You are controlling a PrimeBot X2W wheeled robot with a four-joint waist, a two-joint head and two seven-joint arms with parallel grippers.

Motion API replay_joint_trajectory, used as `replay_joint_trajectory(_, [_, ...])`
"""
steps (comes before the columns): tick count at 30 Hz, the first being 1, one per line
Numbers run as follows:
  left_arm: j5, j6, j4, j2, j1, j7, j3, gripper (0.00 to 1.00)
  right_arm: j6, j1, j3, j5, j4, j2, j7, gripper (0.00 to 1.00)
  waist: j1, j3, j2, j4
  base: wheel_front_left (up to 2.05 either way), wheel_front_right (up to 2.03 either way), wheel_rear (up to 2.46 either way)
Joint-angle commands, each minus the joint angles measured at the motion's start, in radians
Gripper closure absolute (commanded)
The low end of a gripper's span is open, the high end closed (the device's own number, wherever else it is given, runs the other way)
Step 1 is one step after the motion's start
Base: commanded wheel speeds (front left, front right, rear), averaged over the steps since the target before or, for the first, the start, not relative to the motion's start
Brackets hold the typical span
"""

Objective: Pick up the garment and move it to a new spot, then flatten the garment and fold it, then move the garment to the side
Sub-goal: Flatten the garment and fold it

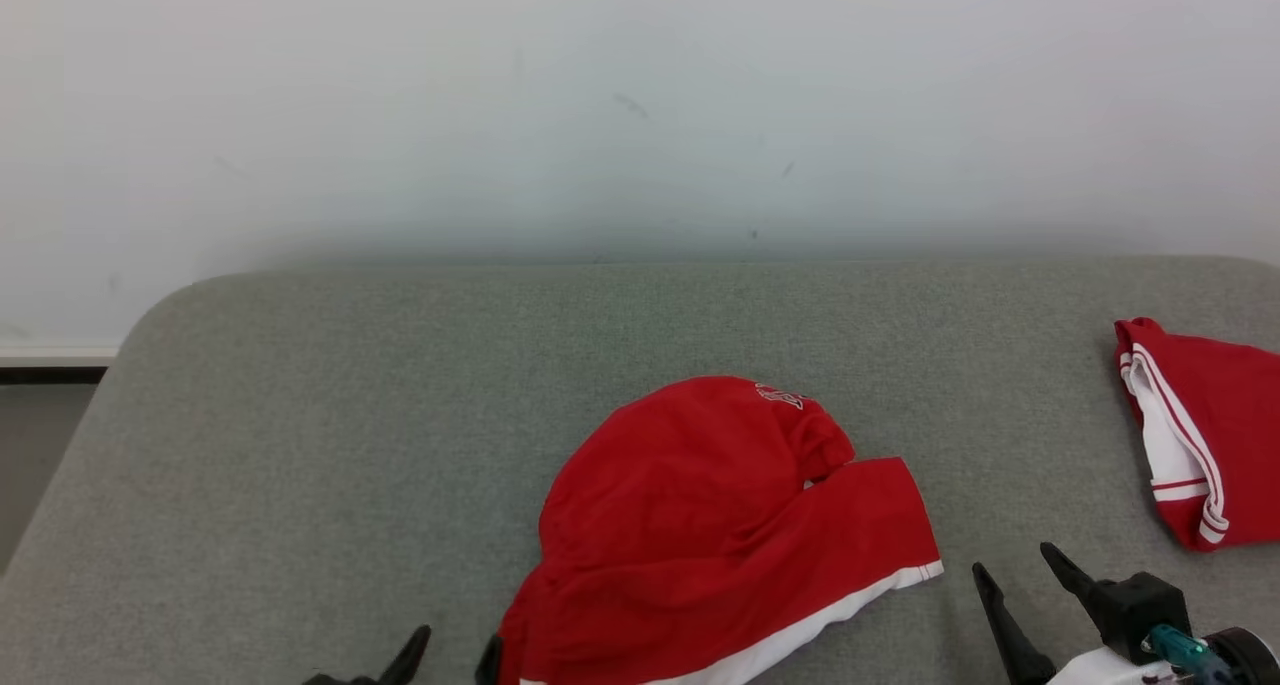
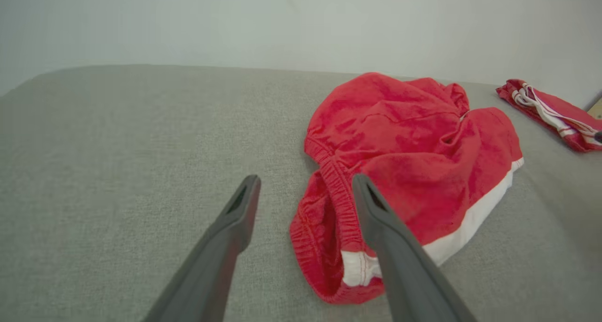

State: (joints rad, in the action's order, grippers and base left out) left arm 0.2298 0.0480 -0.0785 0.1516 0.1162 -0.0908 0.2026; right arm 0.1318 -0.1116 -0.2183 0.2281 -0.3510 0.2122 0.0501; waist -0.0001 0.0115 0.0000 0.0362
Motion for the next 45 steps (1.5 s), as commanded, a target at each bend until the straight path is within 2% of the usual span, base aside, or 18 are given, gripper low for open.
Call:
replay_joint_trajectory(1, [0.020,0.008,0.006,0.006,0.023,0.018,0.008,0.00,-0.002,-0.015,-0.010,0.013,-0.007,0.004,-0.012,0.00,0.0001,-0.007,0.0000,-0.008,0.00,0.00,0.00])
replay_joint_trajectory(4, [0.045,0.035,0.047,0.022,0.032,0.130,0.047,0.00,-0.002,-0.056,-0.061,0.043,-0.035,0.040,-0.056,0.00,0.0001,-0.028,0.0000,-0.025,0.00,0.00,0.00])
replay_joint_trajectory(7, [0.091,0.052,0.089,0.019,0.030,0.203,0.073,0.00,-0.002,-0.096,-0.098,0.059,-0.069,0.047,-0.076,0.00,0.0001,-0.053,0.0000,-0.044,0.00,0.00,0.00])
replay_joint_trajectory(13, [0.125,0.067,0.089,0.042,0.001,0.265,0.119,0.00,-0.002,-0.172,-0.153,0.078,-0.147,0.042,-0.085,0.00,0.0001,-0.096,0.0000,-0.063,0.00,0.00,0.00])
replay_joint_trajectory(20, [0.139,0.075,0.049,0.048,-0.040,0.248,0.144,0.00,-0.002,-0.224,-0.201,0.111,-0.212,0.033,-0.089,0.00,0.0001,-0.130,0.0000,-0.057,0.00,0.00,0.00])
replay_joint_trajectory(40, [0.182,0.075,-0.070,0.054,-0.099,0.219,0.161,0.00,-0.002,-0.283,-0.303,0.176,-0.277,0.037,-0.097,0.00,0.0001,-0.176,0.0000,-0.028,0.00,0.00,0.00])
replay_joint_trajectory(41, [0.184,0.075,-0.074,0.054,-0.100,0.219,0.165,0.05,-0.002,-0.283,-0.311,0.182,-0.278,0.038,-0.101,0.00,0.0001,-0.177,0.0000,-0.028,0.00,0.00,0.00])
replay_joint_trajectory(43, [0.192,0.076,-0.079,0.056,-0.105,0.216,0.171,0.24,-0.002,-0.283,-0.327,0.196,-0.280,0.039,-0.111,0.00,0.0001,-0.177,0.0000,-0.026,0.00,0.00,0.00])
replay_joint_trajectory(44, [0.195,0.077,-0.081,0.058,-0.107,0.217,0.176,0.41,-0.001,-0.282,-0.335,0.204,-0.281,0.040,-0.119,0.00,0.0001,-0.177,0.0000,-0.026,0.00,0.00,0.00])
replay_joint_trajectory(45, [0.199,0.077,-0.083,0.060,-0.109,0.217,0.179,0.53,-0.001,-0.280,-0.344,0.213,-0.284,0.041,-0.130,0.00,0.0001,-0.177,0.0000,-0.025,0.00,0.00,0.00])
